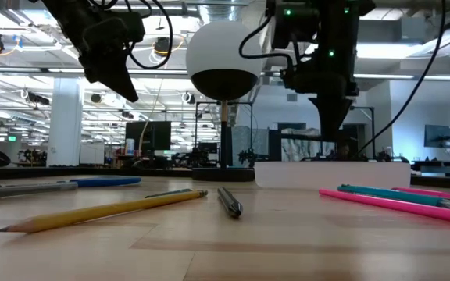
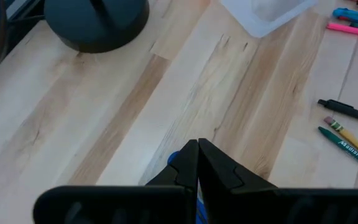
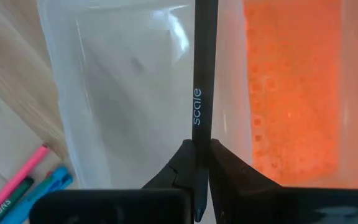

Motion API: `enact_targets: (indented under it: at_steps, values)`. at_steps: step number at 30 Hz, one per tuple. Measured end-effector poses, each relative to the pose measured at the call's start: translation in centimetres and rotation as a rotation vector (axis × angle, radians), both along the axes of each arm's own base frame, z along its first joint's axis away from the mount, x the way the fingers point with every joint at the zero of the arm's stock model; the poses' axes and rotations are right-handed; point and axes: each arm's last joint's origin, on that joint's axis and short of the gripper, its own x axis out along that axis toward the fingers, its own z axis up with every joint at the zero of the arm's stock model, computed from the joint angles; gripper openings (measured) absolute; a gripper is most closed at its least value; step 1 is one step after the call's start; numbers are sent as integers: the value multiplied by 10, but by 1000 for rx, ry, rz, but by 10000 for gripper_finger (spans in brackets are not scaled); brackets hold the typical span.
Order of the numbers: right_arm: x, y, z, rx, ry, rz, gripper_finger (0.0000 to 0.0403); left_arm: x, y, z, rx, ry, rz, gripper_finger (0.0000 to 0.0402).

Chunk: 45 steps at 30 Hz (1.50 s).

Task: Pick & place school supplies into a supply box
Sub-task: Put the black pen into the orange supply box, then put the scissors into the orange supply box

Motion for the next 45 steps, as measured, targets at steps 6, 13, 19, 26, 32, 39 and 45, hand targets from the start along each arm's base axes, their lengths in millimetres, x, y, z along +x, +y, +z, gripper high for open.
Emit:
enact_targets:
  at_steps: [6,13,19,26,32,39,45]
  values:
    - [1,1,-11,68,64,-29,36,0,0,0,-10,-5,12,0]
    - [2,1,-15,37,71,-73,64,0,0,0,-18,-8,22,0]
    - [-2,1,-10,34,62,-103,92,-2,-1,-2,-50,20,20,0]
    - [-16,33,33,-16,-161,-94,118,-17,4,-14,-168,184,160,5]
    - [-47,67,74,-37,-372,-98,125,-22,8,-28,-284,204,220,61]
    - [-87,101,100,-70,-530,-104,124,-11,8,-46,-357,110,218,145]
    - [-115,119,102,-113,-551,-172,119,2,12,-56,-365,78,288,164]
